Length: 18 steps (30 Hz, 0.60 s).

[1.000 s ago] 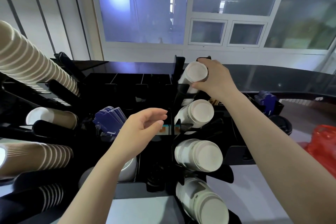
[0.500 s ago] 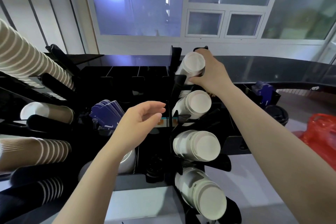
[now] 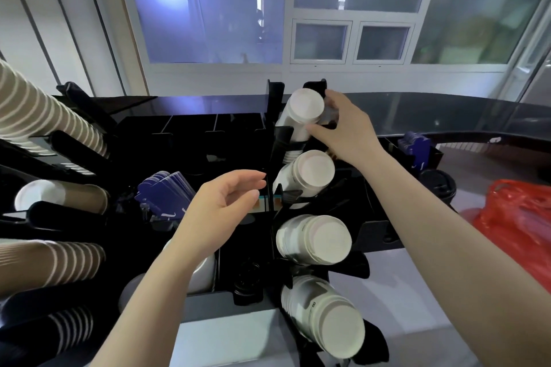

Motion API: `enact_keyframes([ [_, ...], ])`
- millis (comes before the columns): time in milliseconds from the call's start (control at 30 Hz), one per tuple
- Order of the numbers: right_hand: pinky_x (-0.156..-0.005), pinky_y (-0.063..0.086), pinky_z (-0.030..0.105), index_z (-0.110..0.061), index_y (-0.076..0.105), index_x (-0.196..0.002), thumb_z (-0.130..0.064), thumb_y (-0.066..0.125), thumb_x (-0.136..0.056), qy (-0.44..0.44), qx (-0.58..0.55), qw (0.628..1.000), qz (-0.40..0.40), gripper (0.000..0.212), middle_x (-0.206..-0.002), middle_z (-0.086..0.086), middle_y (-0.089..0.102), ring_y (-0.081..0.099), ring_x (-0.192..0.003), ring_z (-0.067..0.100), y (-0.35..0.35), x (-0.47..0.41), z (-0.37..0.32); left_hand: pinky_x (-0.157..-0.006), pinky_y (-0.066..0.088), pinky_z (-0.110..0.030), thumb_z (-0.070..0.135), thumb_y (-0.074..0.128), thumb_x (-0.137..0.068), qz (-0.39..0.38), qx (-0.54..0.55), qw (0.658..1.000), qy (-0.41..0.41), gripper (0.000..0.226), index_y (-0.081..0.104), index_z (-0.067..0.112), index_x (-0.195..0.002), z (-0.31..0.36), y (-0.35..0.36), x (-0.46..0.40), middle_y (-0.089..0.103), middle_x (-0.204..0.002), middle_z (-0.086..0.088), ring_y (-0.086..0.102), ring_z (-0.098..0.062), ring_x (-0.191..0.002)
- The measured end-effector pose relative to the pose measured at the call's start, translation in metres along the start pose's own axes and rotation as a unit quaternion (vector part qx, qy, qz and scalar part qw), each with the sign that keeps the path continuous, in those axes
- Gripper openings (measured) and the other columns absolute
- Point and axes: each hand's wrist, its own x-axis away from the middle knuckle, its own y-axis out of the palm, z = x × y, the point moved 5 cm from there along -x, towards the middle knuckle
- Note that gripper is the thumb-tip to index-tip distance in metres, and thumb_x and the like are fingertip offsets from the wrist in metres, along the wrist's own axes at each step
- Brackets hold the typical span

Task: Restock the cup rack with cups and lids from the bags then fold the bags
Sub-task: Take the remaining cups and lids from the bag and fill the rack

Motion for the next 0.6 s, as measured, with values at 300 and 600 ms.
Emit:
enact_keyframes([
  [300, -0.084, 0.054, 0.026, -0.026, 0.065, -0.120, -0.028, 0.069, -0.086, 0.055, -0.036, 0.997, 0.038, 0.034, -0.107, -0.017, 0.065, 0.062, -0.091, 0.001, -0.046, 0.065, 0.025, -0.086, 0.046, -0.010, 0.002, 0.055, -0.092, -0.009, 0.057, 0.997, 0.043, 0.033, 0.066, 0.028, -0.110, 0.012, 0.024, 0.006, 0.071, -0.105, 0.018, 0.064, 0.001, -0.103],
  [600, -0.091, 0.050, 0.019, -0.034, 0.069, -0.105, -0.019, 0.071, -0.085, 0.072, -0.074, 0.995, 0.015, 0.025, -0.098, -0.022, 0.069, 0.064, -0.094, -0.007, -0.047, 0.130, 0.027, -0.090, 0.046, -0.012, 0.004, 0.054, -0.092, -0.041, 0.050, 0.998, 0.029, 0.034, 0.065, 0.031, -0.109, -0.001, 0.041, 0.028, 0.070, -0.106, 0.021, 0.063, 0.001, -0.104],
])
